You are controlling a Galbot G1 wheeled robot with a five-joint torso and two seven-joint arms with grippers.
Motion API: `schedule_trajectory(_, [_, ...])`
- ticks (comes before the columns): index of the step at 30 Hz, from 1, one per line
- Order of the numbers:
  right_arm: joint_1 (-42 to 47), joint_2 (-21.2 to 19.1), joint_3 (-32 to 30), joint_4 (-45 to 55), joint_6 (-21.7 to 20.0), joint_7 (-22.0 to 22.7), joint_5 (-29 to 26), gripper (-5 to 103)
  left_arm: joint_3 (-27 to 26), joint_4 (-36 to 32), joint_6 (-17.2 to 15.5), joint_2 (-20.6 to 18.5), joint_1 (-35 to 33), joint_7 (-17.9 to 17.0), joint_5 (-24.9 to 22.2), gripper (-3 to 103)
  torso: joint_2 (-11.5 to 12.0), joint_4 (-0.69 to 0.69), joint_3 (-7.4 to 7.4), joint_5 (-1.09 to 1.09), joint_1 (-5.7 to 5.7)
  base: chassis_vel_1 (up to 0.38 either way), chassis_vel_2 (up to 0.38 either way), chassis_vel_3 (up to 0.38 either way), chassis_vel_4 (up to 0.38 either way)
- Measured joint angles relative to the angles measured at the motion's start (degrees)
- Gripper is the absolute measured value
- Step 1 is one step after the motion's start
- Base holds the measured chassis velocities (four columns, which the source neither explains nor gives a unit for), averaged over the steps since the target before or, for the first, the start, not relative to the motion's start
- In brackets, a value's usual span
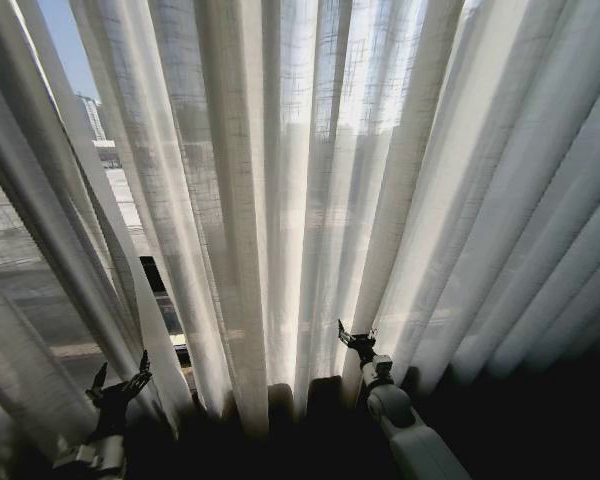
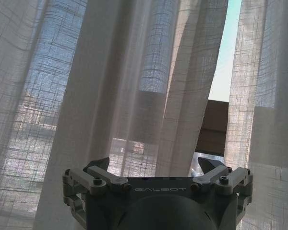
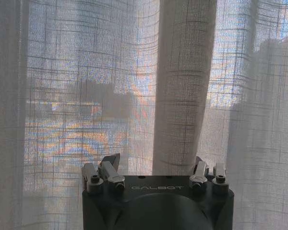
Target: Open the curtains by pulling them apart, changing their state from closed to fully open.
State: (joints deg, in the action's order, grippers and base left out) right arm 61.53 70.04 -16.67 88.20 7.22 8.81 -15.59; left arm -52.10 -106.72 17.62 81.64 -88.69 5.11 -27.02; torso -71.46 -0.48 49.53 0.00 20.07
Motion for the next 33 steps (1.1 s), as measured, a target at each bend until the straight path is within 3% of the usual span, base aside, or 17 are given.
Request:
schedule_trajectory(1, [0.00,0.00,0.00,0.00,0.00,0.00,0.00,75,0.00,0.00,0.00,0.00,0.00,0.00,0.00,100,0.00,0.00,0.00,0.00,0.00,0.000,0.000,0.000,0.000])
schedule_trajectory(3, [0.60,0.06,-0.43,0.00,0.72,-0.48,0.24,64,0.00,0.00,0.00,0.00,0.00,0.00,0.00,100,0.00,0.00,0.00,-0.01,0.00,0.000,0.000,0.000,0.000])
schedule_trajectory(5, [0.82,0.13,-0.53,-0.01,0.89,-0.58,0.37,64,0.00,0.00,0.00,0.00,0.00,0.00,0.00,100,0.00,0.00,0.00,-0.01,0.00,0.000,0.000,0.000,0.000])
schedule_trajectory(9, [1.29,0.51,-0.49,-0.26,1.47,-0.62,0.92,42,0.00,0.00,0.00,0.00,0.00,0.00,0.00,100,0.00,0.00,0.00,0.00,0.00,0.000,0.000,0.000,0.000])
schedule_trajectory(11, [1.34,0.62,-0.41,-0.27,1.54,-0.62,1.03,42,0.00,0.00,0.00,0.00,0.00,0.00,0.00,100,0.00,0.00,0.00,0.00,0.00,0.000,0.000,0.000,0.000])
schedule_trajectory(18, [1.82,1.87,-0.20,-0.57,2.33,-1.15,1.89,10,0.00,0.00,0.00,0.00,0.00,0.00,0.00,100,0.00,0.00,0.00,0.00,0.00,0.000,0.000,0.000,0.000])
schedule_trajectory(20, [1.87,1.96,-0.18,-0.60,2.37,-1.15,1.89,10,0.00,0.00,0.00,0.00,0.00,0.00,0.00,100,0.00,0.00,0.00,0.00,0.00,0.000,0.000,0.000,0.000])
schedule_trajectory(23, [2.22,2.08,0.00,-0.64,2.58,-2.18,1.05,1,0.00,0.00,0.00,0.00,0.00,0.00,0.00,100,-0.01,0.01,0.00,-0.01,0.00,0.000,0.000,0.000,0.000])
schedule_trajectory(33, [2.36,0.97,-0.82,-1.07,3.17,-7.09,-2.00,0,0.00,0.00,0.00,0.00,0.00,0.00,0.00,100,-0.01,0.00,0.00,-0.01,0.00,0.000,0.000,0.000,0.000])
